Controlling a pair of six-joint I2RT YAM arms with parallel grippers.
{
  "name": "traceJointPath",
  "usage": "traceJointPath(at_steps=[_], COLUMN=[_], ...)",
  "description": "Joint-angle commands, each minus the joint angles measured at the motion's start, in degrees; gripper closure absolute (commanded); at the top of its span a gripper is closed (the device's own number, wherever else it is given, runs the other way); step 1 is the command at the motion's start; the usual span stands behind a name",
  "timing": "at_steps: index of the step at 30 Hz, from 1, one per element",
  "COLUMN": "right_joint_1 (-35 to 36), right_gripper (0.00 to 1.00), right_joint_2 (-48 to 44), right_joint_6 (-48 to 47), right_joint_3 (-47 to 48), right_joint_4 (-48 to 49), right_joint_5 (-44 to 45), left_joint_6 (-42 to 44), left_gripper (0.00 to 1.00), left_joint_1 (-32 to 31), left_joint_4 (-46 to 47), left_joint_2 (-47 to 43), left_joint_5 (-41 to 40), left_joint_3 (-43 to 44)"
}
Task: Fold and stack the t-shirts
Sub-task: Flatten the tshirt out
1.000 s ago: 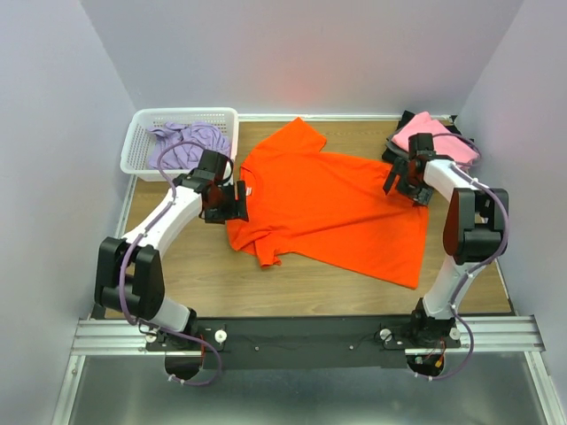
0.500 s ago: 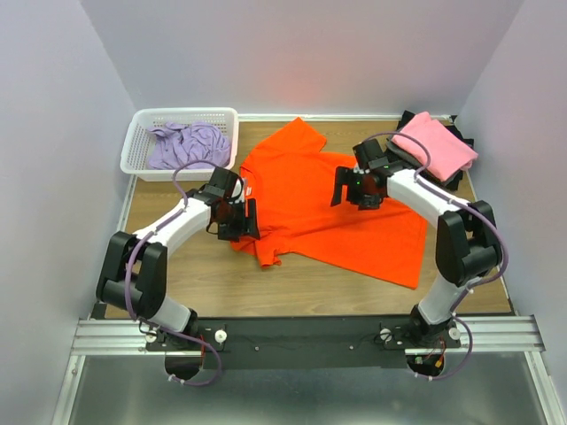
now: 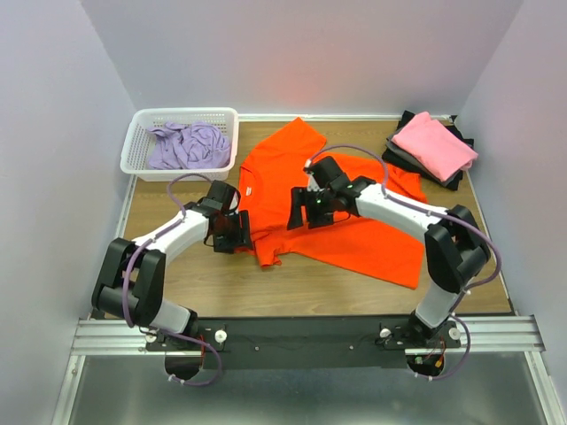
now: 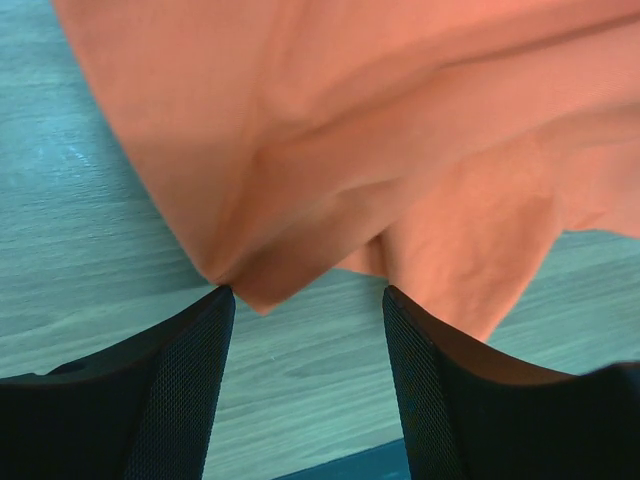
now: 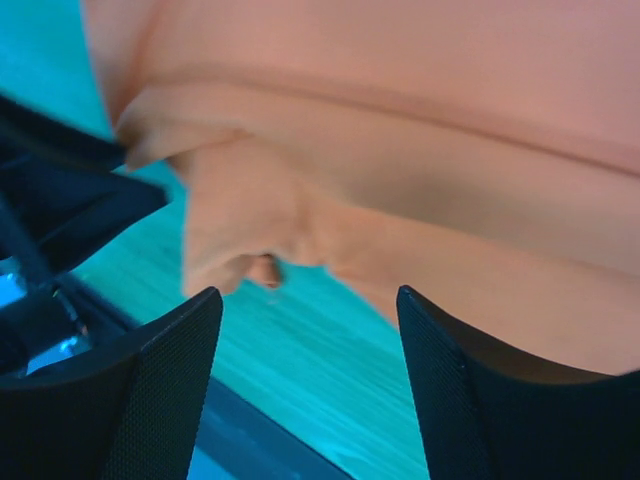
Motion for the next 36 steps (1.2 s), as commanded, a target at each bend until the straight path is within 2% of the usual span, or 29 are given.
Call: traceJointPath(at_steps=[1,6,12,13,14,19,21,25,31,36], right_joint_1=[4.11,8.16,10.44,10.97,11.58,12.82,13.34,14.75,15.54,15.54], right_gripper=[0.23,0.28,0.30,0.30,0.31,0.32,0.33,0.36,0.42,0.49], right_joint_2=[2.84,6.18,10.48,11.01,11.63,12.68,13.47,15.23,17.08,18.40], right_joint_6=[2.91,3.88,5.73,5.73,6.08,7.92,8.89,9.42,11.00,10.83], right_joint_3=[1.66,3.50,7.54,7.99,8.51,9.40,9.66,10.89,10.80,11.15], right_joint_4=[3.33,4.21,4.13,4.13,4.04,3.51,3.16,2.11,-0.18,-0.79], right_joint_5=[-4.06,-4.15,-4.51,-4.50,-4.67,-3.71,-3.45,-2.57,1.29,3.32], left_joint_6=[-3.46,-2.93,0.49,0.93,1.81,4.01,4.62,6.55,8.23,9.02], left_gripper=[0.31,0.36,0.51,0.51,0.56,0.64,0.71,0.76,0.77,0.89], left_joint_1=[-0.01,-0.01,-0.01,-0.01,-0.01,0.17,0.17,0.52,0.78,0.87], left_joint_4=[4.91,7.99,8.26,8.35,8.00,7.38,7.12,6.77,5.89,6.06], left_joint_2=[-0.39,2.33,4.80,4.89,5.06,6.21,6.64,7.09,7.53,7.44], left_joint_5=[-3.51,-2.99,-2.72,-2.89,-3.16,-2.98,-2.81,-2.19,-0.96,-0.35], left_joint_3=[-2.11,-2.12,0.16,0.34,0.61,2.10,2.54,3.94,5.62,5.88])
